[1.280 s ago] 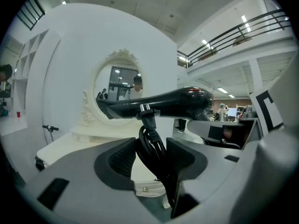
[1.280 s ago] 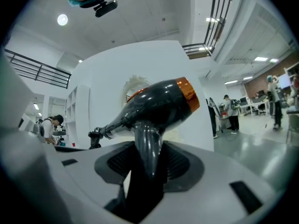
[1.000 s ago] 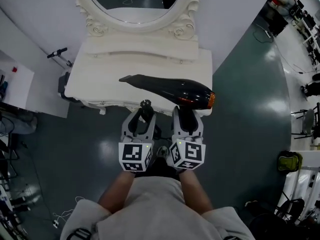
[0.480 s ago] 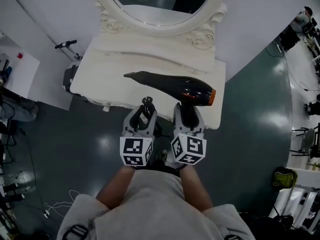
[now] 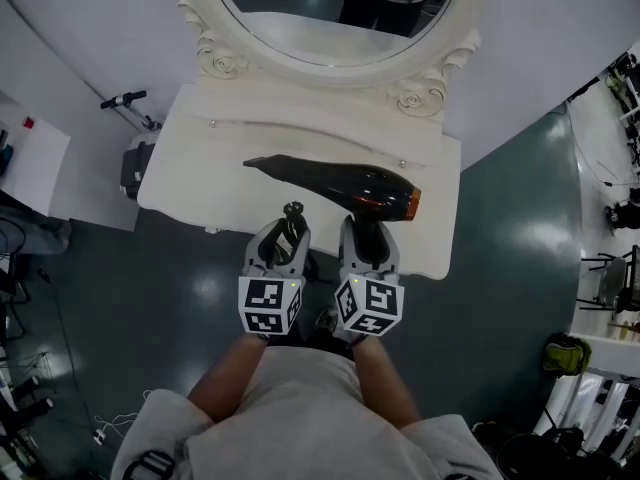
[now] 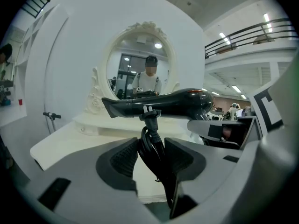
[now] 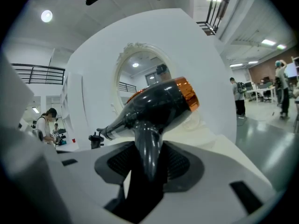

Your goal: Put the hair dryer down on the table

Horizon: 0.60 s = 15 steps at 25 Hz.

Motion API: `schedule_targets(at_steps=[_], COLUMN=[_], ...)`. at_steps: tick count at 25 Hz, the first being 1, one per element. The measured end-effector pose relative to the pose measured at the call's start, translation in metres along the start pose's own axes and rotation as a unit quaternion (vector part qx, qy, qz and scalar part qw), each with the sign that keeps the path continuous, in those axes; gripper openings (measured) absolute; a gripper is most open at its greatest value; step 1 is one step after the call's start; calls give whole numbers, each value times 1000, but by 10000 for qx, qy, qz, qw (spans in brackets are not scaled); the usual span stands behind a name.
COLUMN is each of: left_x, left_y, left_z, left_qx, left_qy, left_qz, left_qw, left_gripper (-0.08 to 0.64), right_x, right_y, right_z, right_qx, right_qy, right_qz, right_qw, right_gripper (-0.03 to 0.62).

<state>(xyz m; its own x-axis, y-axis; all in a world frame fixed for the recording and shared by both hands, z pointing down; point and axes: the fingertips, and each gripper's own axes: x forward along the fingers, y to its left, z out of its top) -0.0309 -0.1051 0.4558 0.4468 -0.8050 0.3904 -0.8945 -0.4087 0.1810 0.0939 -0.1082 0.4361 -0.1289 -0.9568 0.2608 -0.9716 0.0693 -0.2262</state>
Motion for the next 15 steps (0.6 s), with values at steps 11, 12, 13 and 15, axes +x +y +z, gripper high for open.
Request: schedule_targets(at_steps=[11,12,13,15], left_x=[48,54,59,70], left_y=[48,52,56,63], left_z=[-5,-6,-6,-8], left_qx=[-190,-199,-208,-238], left_qy=[391,415,442,513], left_qz=[-175,-198,-221,-269], left_qw=[9989,9987,9986,9980], left_gripper=[184,184,184,184], right_x=[62,68,75,87], right_y=[11,12,12,12], right_z=[-17,-18,-20,-25], right_qx=[-23,-39,-48,-38], right_qy=[497,537,581,684], right_qz=[-389,-417,-442,-494], right_qw=[9980,9977,9973,9964], right_gripper=[190,190,190,190])
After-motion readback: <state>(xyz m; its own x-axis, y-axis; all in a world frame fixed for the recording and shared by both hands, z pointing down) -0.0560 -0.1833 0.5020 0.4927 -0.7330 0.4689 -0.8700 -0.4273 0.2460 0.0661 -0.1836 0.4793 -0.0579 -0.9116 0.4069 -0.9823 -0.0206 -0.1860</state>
